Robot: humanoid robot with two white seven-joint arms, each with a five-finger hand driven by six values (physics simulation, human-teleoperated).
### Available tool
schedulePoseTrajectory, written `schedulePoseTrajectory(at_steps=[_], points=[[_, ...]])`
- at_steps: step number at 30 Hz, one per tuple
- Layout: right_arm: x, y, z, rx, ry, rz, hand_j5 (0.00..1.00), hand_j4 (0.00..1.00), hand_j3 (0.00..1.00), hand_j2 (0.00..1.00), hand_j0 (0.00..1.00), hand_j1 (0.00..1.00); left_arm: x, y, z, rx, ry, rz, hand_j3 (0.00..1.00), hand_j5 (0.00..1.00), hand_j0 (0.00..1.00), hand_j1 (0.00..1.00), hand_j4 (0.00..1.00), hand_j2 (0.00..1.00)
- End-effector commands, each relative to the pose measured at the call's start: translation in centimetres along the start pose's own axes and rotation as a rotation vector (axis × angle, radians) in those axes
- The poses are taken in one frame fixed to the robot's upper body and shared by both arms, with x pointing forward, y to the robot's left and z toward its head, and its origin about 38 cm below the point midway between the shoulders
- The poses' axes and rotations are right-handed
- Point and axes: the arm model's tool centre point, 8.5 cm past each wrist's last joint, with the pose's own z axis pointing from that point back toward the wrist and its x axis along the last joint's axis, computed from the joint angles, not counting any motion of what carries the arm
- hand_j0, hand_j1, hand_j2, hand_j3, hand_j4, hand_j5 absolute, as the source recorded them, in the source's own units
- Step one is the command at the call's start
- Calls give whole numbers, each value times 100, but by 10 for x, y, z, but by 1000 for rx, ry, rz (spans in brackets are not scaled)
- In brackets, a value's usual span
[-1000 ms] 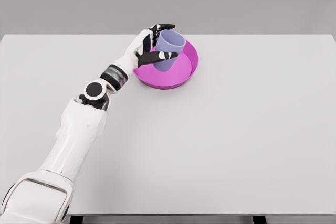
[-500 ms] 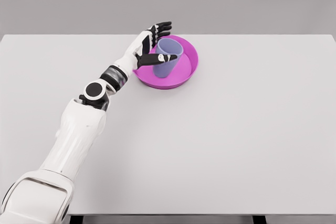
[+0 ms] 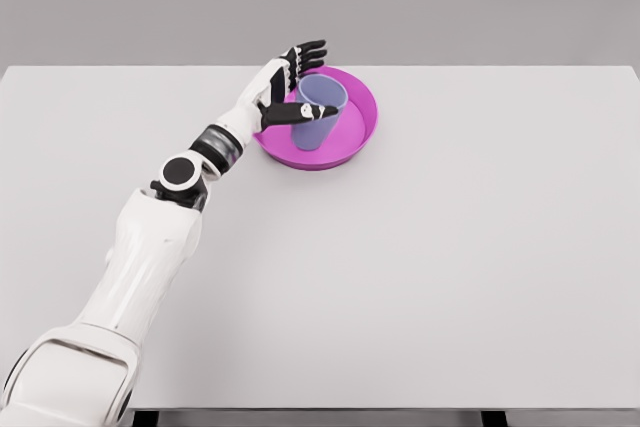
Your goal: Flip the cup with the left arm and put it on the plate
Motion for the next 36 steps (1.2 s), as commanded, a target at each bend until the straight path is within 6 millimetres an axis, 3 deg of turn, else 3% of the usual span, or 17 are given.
schedulePoseTrajectory(at_steps=[1, 36], points=[[0, 0, 0, 0, 1, 0, 100, 100, 100, 100, 100, 100, 0, 0, 0, 1, 0, 0, 94, 94, 94, 94, 94, 94], [-1, 0, 0, 0, 1, 0, 100, 100, 100, 100, 100, 100, -3, 12, 5, 34, 29, 36, 96, 96, 96, 96, 96, 96]])
